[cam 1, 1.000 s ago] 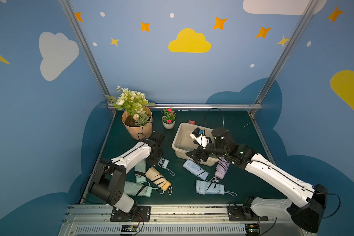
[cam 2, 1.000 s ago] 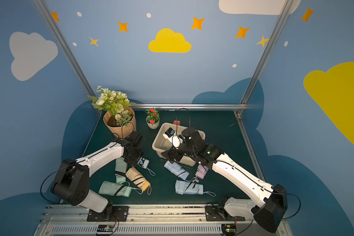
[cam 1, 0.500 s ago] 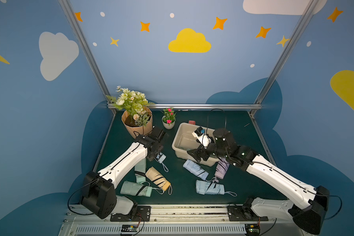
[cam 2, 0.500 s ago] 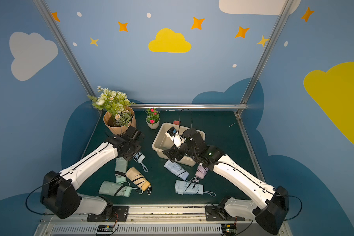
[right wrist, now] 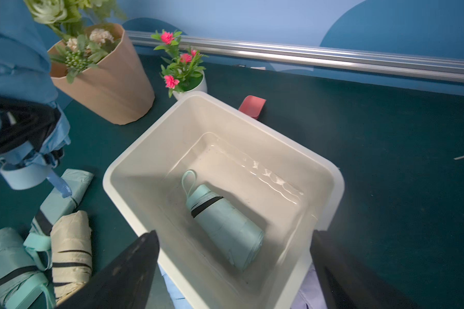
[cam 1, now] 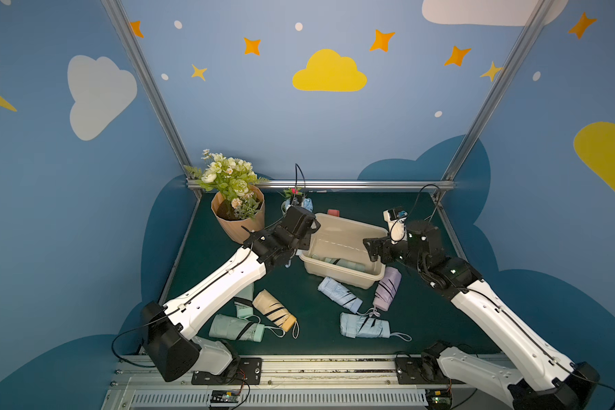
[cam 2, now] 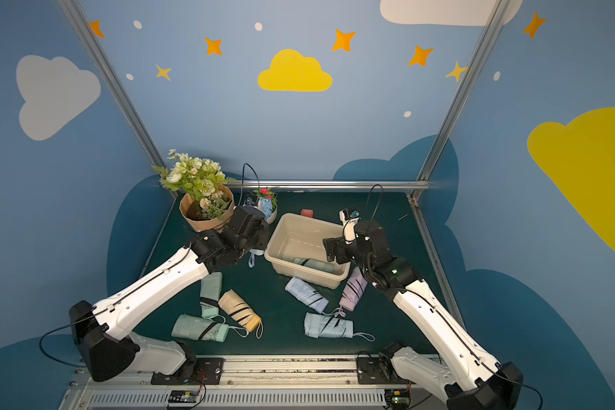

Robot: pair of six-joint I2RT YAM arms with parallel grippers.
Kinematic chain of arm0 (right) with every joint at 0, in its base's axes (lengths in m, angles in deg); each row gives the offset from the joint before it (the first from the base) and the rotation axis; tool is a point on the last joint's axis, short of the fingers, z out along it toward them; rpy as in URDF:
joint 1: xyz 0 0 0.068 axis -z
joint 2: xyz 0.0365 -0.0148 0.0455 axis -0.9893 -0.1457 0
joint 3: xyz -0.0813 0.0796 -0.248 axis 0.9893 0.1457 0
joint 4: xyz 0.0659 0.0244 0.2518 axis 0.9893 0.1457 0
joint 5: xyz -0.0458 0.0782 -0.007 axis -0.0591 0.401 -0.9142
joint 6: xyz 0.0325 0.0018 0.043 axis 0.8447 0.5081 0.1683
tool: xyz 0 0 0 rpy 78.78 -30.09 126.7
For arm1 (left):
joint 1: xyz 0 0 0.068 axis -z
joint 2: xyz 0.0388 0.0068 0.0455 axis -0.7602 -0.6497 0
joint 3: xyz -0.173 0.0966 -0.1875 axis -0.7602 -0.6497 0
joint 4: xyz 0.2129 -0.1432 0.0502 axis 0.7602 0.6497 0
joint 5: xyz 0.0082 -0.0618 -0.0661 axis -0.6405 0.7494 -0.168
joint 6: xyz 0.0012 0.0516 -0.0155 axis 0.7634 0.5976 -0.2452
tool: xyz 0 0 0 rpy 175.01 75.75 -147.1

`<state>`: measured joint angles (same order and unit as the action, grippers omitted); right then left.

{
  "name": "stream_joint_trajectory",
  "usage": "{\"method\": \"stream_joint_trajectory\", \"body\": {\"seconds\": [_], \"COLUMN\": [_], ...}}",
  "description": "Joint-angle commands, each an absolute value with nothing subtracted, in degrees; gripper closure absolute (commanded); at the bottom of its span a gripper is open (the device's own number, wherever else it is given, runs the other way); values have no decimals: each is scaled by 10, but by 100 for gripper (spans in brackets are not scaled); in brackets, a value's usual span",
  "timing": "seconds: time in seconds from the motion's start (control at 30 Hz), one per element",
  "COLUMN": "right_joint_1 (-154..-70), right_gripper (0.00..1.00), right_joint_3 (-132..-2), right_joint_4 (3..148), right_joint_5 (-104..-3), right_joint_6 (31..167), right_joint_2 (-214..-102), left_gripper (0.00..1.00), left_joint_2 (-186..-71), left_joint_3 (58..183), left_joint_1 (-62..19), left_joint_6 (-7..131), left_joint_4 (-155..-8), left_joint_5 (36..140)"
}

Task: Put the umbrella into the storage box
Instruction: Pick up the umbrella from the center of the board, then place the umbrella in the storage box.

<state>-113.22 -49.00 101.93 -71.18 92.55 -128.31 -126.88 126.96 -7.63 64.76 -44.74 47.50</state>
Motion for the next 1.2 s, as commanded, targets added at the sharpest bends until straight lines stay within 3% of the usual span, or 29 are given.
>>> {"method": "stream_joint_trajectory", "body": {"seconds": [0.0, 0.17, 0.33, 0.73, 0.97, 1.17], "right_joint_1": [-1116, -1111, -1109, -1093, -1081, -1076], "right_gripper": [5, 5, 4, 3, 2, 2], "right_joint_3": [-477, -433, -401, -362, -367, -373], "right_joint_4": [1044, 1048, 1053, 1069, 1079, 1107], "right_joint_5": [-751, -804, -833, -857, -845, -858], "right_joint_6": [943, 942, 923, 920, 915, 917], "right_joint_2": [-1250, -1182, -1115, -1069, -1071, -1047], "left_gripper": [84, 84, 94, 97, 97, 96], "left_joint_2": [-1290, -1350, -1402, -1511, -1603, -1651], "left_joint_3": [1301, 1351, 1379, 1508, 1626, 1641], "left_joint_1": [-76, -75, -77, -101, -99, -91], "left_joint_6": [883, 1065, 1191, 1358, 1416, 1415], "left_joint_4": [-533, -500, -496, -365, -233, -197], "left_joint_5": [551, 627, 661, 840, 855, 828]}}
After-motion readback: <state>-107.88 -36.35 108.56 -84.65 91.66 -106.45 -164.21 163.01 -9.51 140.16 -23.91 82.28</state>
